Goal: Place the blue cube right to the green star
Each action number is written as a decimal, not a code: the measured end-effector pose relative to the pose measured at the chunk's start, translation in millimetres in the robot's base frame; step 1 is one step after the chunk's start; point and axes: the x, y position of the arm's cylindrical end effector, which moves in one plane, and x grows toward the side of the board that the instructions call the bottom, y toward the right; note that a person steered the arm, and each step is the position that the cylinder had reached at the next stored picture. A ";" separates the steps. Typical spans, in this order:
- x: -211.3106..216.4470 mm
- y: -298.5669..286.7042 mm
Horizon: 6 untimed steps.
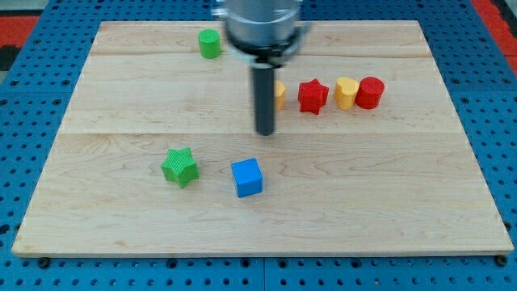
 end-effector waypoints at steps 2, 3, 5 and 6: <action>100.6 70.4; 133.8 19.0; 81.8 -48.3; 74.2 -70.0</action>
